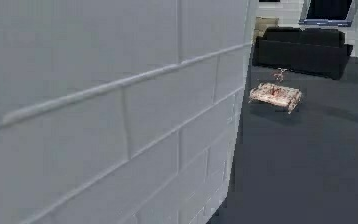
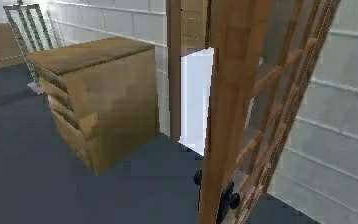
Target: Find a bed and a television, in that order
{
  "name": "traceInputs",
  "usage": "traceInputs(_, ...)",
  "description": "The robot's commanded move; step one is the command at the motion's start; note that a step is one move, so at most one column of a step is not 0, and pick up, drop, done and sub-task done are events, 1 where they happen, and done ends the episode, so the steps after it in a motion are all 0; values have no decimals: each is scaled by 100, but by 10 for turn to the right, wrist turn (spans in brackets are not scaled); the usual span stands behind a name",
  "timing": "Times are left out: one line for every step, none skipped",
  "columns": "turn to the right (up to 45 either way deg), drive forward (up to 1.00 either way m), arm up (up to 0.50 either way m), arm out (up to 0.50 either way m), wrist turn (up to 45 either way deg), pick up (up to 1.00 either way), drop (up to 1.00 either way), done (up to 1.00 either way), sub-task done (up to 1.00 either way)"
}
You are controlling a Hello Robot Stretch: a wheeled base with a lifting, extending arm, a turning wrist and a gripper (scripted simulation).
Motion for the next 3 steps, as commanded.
traceInputs(450,0,0,0,0,0,0,0,0)
traceInputs(180,0,0,0,0,0,0,0,0)
traceInputs(0,60,0,0,0,0,0,0,0)
